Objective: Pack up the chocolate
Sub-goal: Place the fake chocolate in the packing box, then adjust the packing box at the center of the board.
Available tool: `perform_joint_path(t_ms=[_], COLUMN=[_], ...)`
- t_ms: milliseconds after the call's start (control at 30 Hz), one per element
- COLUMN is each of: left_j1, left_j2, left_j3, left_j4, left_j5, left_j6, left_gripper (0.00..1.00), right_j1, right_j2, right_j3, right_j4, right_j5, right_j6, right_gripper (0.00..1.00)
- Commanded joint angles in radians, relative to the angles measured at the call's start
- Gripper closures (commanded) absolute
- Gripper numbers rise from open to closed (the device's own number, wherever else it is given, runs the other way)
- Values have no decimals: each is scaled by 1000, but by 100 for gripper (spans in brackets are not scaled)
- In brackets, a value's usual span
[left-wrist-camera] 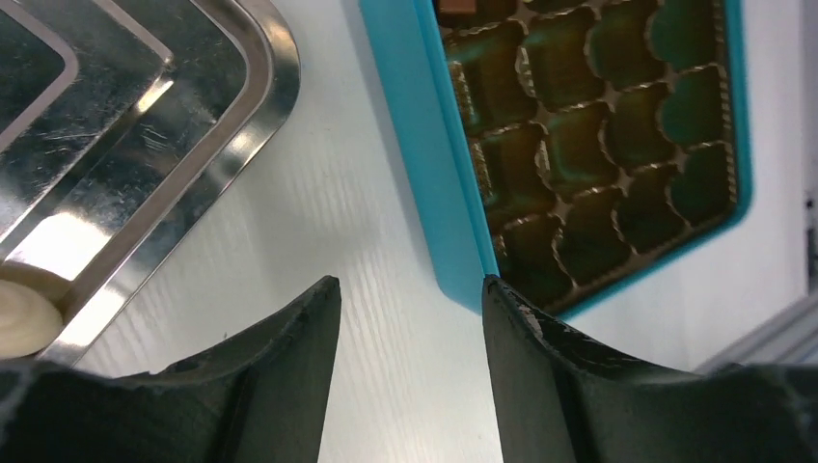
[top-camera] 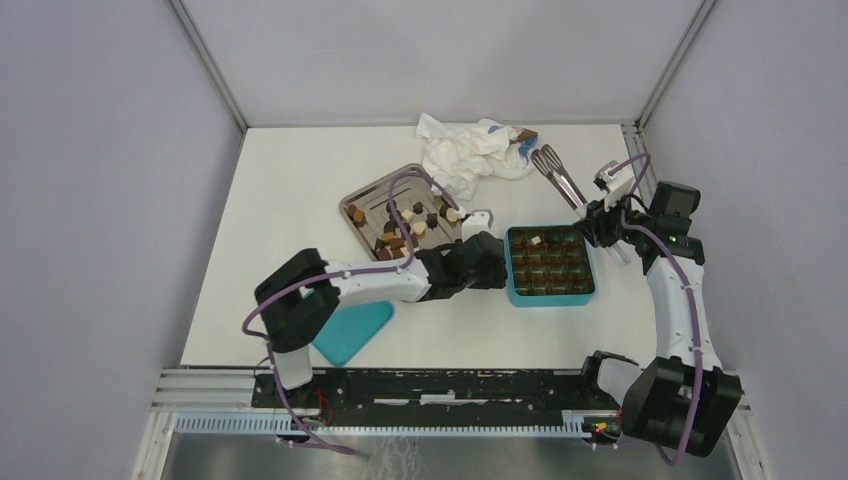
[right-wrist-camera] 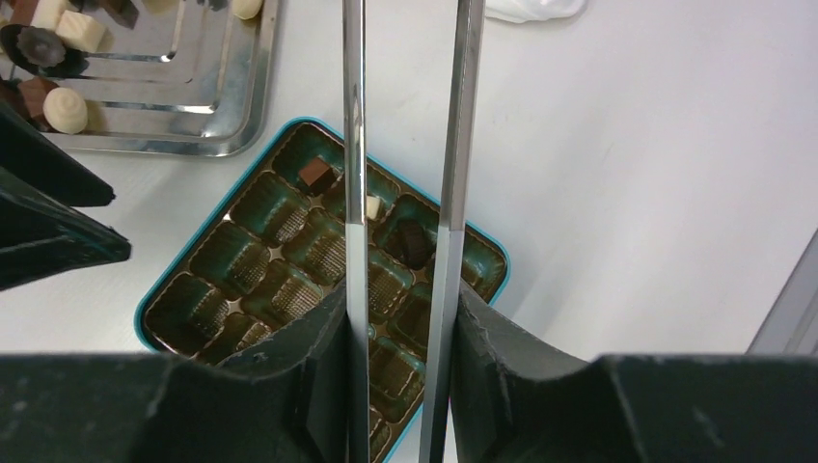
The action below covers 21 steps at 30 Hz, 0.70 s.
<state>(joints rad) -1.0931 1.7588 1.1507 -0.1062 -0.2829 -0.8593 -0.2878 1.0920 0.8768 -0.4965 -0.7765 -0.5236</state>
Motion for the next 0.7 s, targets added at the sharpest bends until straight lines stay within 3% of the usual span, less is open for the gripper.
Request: perform_joint_path(t_ms=[0, 333, 667], left_j1=[-23, -26, -47], left_j2=[106, 228, 302], left_j3=[141, 286, 426], left_j4=[-67, -152, -273], left_j5=[-142, -202, -275], left_j6=[-53, -45, -65], left_gripper=[38, 38, 45], right_j1=[4, 4, 4], right_j2=[-11, -2, 5], right_j3=[5, -2, -5], right_j4=[79, 68, 67], right_j5=[18, 24, 30], right_j6=[30, 13, 10], right_gripper=[60, 60, 60])
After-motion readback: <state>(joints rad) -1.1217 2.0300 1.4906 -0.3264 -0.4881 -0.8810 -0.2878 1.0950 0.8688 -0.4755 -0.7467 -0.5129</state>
